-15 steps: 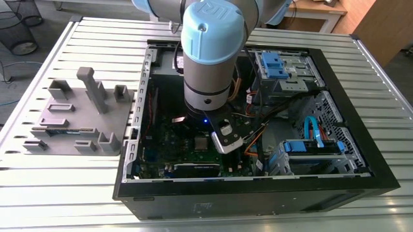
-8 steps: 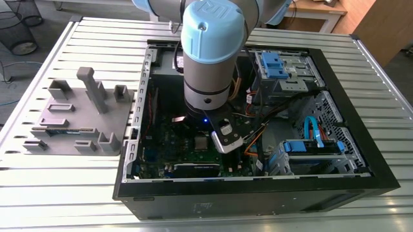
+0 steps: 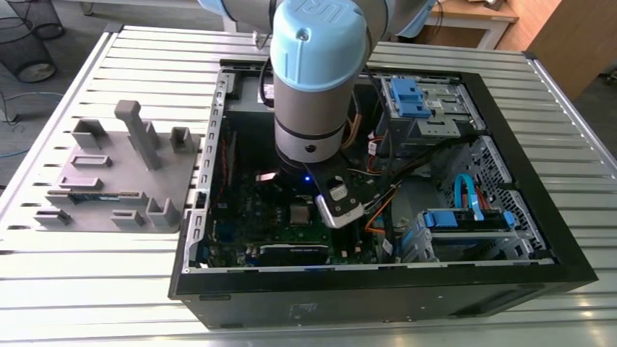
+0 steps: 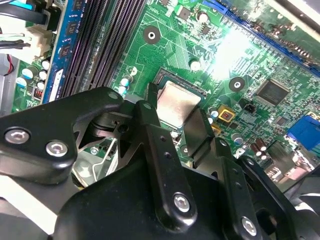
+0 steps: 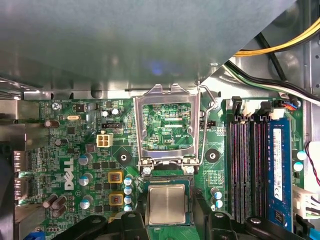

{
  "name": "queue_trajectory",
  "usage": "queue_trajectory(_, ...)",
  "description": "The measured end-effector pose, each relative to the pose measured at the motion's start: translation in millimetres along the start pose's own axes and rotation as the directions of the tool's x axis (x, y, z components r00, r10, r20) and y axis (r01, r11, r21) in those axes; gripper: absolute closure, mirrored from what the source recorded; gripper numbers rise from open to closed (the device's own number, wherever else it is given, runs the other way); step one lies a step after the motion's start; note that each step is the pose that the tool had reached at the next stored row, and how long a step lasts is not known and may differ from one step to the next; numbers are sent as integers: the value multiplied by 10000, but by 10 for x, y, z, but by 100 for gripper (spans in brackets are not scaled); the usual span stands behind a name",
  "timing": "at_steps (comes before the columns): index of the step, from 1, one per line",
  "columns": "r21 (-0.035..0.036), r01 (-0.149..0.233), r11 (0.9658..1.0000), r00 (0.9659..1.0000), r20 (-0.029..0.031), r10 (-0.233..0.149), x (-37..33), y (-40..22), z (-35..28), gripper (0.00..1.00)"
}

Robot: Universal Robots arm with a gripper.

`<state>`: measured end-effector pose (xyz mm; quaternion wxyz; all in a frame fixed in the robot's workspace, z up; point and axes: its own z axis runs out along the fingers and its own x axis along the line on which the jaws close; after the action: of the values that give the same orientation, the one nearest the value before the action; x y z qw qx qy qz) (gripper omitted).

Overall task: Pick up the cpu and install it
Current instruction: 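Place the cpu into insertion slot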

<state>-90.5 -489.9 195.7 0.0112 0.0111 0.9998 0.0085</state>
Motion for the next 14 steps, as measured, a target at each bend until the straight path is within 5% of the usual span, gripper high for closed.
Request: queue_trajectory(14, 0, 1, 10000, 10000, 1, -1, -5, 0, 37, 51)
